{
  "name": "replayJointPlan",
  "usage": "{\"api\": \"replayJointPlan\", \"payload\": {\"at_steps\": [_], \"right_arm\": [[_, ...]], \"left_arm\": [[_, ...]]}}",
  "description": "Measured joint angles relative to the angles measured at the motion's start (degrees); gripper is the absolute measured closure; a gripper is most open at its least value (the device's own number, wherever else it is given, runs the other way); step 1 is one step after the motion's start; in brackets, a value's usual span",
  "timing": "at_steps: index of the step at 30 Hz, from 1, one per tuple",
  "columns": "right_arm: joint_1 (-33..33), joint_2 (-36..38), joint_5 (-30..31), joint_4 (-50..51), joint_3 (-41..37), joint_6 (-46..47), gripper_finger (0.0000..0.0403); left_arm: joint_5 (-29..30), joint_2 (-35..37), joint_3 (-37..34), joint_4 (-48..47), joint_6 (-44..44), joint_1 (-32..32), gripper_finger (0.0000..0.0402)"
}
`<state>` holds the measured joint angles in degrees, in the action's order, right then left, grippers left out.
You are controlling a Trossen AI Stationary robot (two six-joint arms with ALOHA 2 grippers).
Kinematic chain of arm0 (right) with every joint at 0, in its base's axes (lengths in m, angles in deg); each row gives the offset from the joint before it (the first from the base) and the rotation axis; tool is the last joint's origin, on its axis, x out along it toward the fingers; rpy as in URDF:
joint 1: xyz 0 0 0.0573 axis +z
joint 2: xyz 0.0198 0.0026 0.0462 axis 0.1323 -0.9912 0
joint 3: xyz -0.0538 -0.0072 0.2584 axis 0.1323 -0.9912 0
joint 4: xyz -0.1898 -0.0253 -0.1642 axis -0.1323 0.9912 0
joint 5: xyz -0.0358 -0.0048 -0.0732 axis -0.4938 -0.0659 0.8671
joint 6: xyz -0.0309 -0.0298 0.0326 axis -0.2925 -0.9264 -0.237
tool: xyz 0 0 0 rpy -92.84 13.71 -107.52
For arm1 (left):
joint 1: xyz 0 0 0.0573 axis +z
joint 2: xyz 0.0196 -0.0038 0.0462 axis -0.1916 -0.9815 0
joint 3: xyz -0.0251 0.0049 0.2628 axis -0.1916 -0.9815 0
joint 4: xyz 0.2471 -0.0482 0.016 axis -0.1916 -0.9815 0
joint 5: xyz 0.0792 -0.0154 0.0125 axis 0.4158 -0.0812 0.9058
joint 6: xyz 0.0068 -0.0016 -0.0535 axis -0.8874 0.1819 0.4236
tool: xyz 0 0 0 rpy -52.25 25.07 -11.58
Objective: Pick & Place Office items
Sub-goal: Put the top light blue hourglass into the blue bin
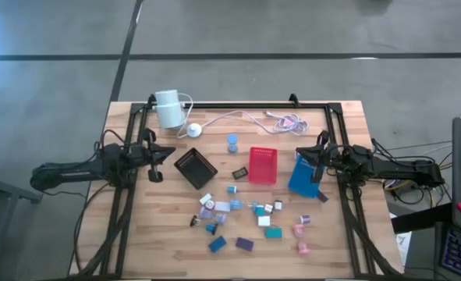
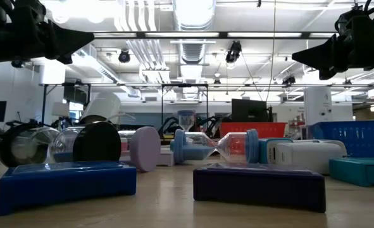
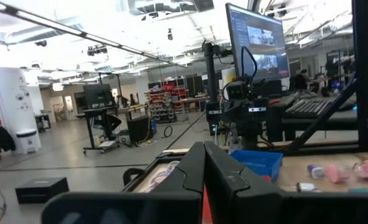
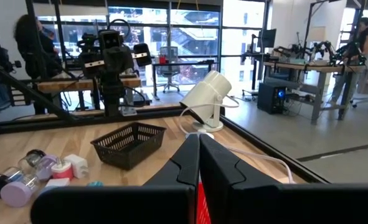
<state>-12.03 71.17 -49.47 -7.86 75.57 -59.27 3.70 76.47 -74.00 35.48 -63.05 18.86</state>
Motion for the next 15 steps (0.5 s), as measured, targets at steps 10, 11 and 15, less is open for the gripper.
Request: {"api": "replayJointPlan", "payload": {"at_steps": [10,11,15], "right_arm": [[0.0,-0.1,-0.3,0.8,0.0,0.3,0.0394],[0.0,-0.4,-0.4,1.2,0.0,0.5,0.0394],[0.0,-3.4,0.2,-0.5,0.0,2.7,0.0394]], "left_arm": [[1.5,-0.5,0.0,0.0,1.7,0.0,0.0392],[1.6,-0.5,0.0,0.0,1.9,0.0,0.0392],[1.6,-0.5,0.0,0.0,1.8,0.0,0.0392]]}}
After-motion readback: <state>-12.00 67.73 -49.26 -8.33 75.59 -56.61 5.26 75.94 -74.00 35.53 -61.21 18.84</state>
